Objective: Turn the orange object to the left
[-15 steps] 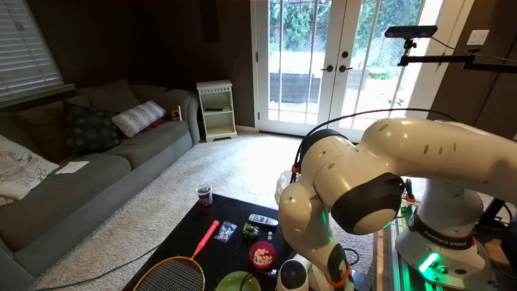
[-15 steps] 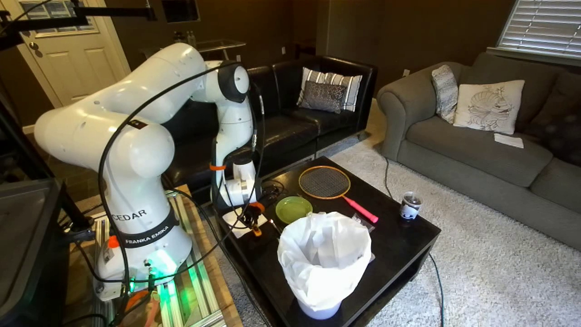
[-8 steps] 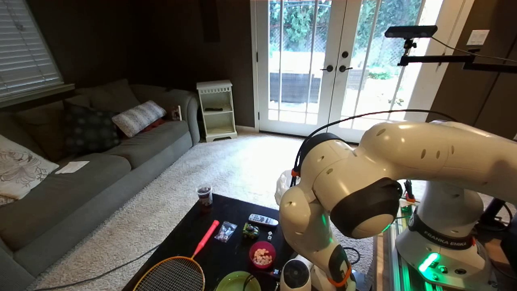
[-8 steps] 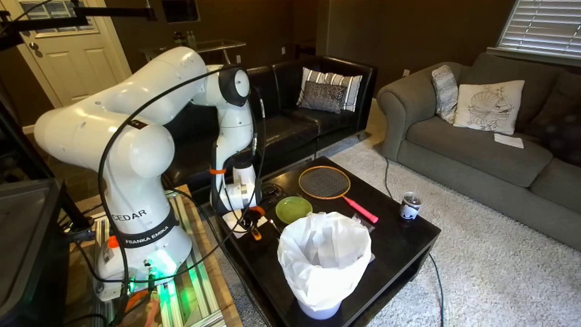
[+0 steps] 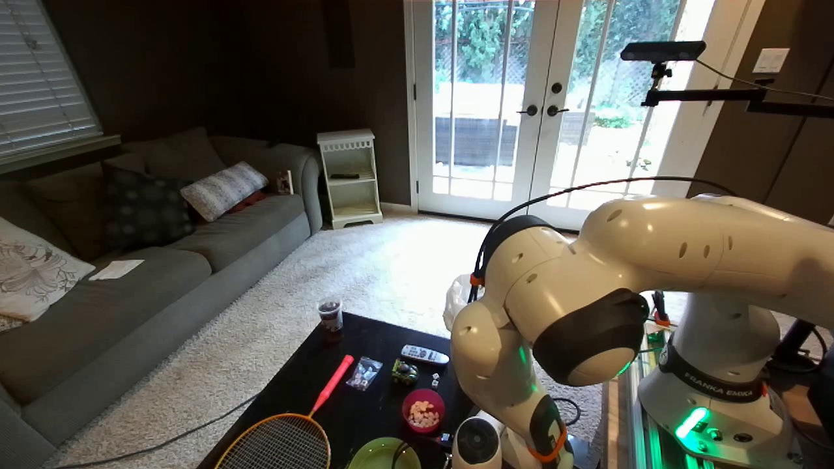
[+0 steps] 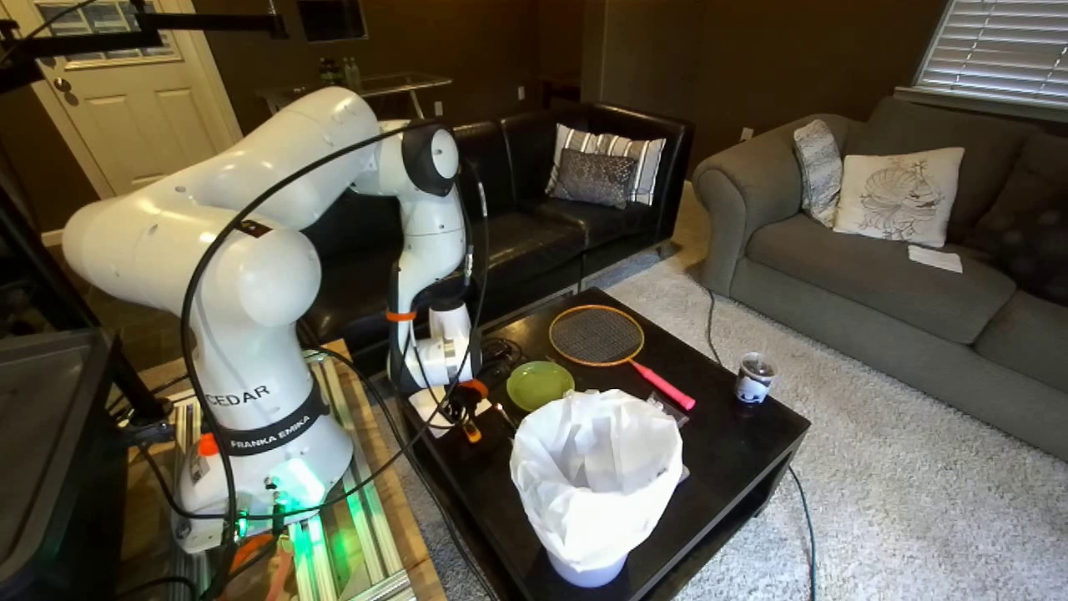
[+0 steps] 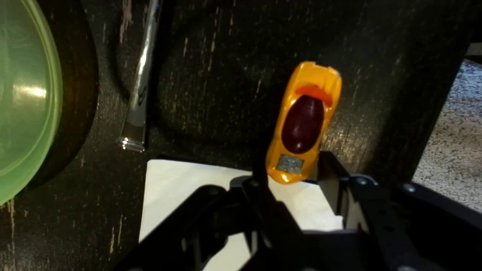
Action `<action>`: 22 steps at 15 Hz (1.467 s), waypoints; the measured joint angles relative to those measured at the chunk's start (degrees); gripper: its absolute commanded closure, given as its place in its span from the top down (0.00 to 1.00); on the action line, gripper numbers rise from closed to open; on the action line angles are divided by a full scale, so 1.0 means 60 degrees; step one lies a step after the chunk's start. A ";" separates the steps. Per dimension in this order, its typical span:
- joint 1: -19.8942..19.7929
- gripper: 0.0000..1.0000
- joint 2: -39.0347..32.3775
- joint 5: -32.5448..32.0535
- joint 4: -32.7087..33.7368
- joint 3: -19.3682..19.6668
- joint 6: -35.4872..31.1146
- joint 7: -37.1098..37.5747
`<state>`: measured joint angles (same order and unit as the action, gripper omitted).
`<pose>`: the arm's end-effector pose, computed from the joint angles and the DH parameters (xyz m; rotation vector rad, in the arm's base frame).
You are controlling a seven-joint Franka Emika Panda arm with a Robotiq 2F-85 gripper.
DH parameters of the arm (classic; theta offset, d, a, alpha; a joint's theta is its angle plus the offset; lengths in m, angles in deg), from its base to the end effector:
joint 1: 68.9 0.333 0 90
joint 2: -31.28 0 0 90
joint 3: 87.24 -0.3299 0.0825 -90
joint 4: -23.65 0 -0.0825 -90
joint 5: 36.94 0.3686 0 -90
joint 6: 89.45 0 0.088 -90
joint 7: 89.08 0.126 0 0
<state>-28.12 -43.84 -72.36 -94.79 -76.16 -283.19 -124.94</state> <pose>0.3343 0.2279 -0.1624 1.8228 2.5121 -0.0731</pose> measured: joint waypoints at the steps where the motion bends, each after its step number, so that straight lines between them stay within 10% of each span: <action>1: 0.0003 0.80 -0.0012 0.0001 0.0010 0.0005 0.0000 0.0000; 4: 0.0016 1.00 -0.0063 0.0005 0.0047 0.0025 0.0000 0.0000; 14: 0.0105 1.00 0.0363 0.0320 -0.0047 0.0401 -0.0030 0.0432; 22: -0.0199 1.00 0.2266 0.1340 -0.0658 0.0229 0.2813 0.2385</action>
<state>-29.31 -30.24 -64.32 -98.74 -74.78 -266.31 -110.63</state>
